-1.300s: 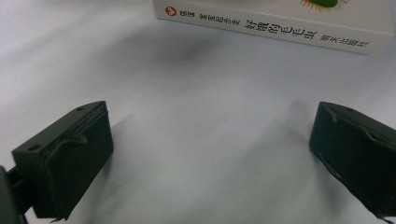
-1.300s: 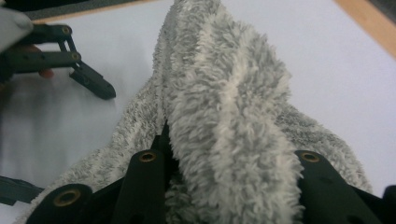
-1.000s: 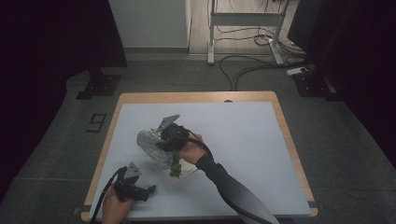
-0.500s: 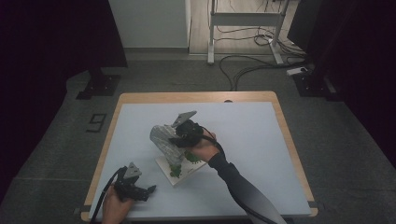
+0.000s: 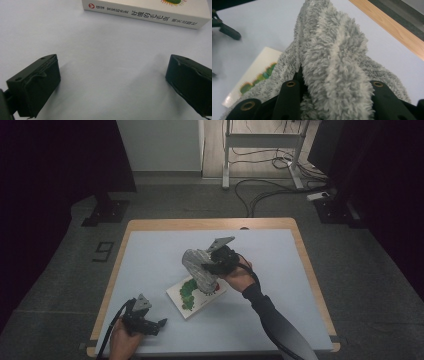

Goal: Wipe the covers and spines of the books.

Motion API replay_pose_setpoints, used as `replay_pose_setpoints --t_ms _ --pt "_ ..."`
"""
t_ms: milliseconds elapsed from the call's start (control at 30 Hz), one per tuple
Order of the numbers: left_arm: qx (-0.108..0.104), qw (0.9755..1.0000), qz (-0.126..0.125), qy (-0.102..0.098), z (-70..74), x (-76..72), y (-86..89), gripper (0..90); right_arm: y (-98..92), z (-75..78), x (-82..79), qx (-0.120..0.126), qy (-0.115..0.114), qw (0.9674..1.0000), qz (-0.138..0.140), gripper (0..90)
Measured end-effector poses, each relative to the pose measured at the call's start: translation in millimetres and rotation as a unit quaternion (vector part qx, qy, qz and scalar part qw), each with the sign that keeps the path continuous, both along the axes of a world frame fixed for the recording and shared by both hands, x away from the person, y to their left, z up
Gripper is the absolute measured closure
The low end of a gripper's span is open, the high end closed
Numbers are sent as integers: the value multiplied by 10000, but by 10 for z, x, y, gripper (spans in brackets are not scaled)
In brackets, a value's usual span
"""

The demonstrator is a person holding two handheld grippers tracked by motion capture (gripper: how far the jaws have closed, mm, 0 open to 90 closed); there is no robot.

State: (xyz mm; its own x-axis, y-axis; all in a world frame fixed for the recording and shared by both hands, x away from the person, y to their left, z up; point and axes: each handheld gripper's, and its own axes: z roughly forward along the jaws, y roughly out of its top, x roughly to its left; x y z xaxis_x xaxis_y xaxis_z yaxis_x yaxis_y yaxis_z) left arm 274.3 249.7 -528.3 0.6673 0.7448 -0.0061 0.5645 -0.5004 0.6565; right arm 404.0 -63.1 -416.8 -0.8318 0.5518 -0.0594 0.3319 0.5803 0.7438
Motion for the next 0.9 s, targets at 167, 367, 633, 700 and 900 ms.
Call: replay_pose_setpoints --t_ms 167,367,633,700,900 --pt "-1 10000 -2 1 0 1 0 0 -205 -9 12 2 -13 9999 -172 612" --pt "-7 10000 0 6 0 0 0 0 -450 -28 11 -8 -23 9994 -358 612" --pt "-7 10000 -2 9 0 2 0 0 -793 -49 -15 -1 -6 9978 -670 612" --pt "-5 10000 2 4 0 1 0 0 -881 -47 -28 16 4 9972 -746 611" --pt "-1 10000 1 0 0 1 0 0 -1155 -46 -67 37 -45 9953 -966 611"
